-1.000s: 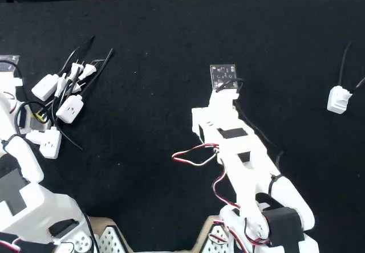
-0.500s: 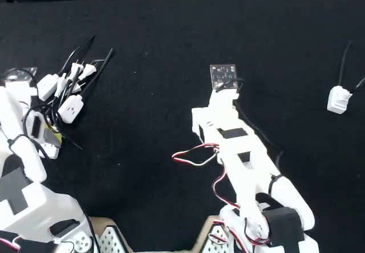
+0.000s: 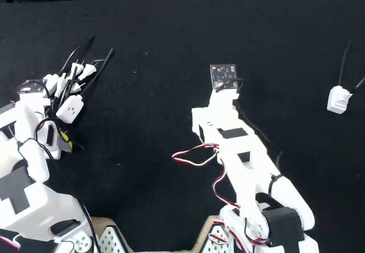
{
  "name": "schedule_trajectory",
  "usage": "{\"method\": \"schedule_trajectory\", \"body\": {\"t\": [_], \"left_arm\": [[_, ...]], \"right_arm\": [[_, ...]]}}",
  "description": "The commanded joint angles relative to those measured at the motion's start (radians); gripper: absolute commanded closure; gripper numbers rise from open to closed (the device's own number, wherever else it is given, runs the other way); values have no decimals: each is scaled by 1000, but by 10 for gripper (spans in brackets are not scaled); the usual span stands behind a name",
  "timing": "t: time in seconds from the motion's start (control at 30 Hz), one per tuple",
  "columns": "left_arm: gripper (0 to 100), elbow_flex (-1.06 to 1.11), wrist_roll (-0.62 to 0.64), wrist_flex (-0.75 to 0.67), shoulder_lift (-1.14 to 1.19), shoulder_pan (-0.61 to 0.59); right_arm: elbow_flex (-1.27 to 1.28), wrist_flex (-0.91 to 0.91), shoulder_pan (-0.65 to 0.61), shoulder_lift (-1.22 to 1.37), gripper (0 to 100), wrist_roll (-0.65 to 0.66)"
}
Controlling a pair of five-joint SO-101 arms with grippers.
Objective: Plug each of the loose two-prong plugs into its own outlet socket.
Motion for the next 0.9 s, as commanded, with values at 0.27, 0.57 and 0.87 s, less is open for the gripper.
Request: {"method": "schedule_trajectory", "body": {"t": [0.27, 0.57, 0.87], "left_arm": [[961, -35, 41, 84, -61, 5], [970, -119, 34, 316, -361, -73], [970, -120, -48, 310, -598, -179]], "right_arm": [[-4, -28, -9, -42, 877, -3], [-4, -28, -9, -41, 877, -3], [-2, -28, -9, -41, 877, -3]]}}
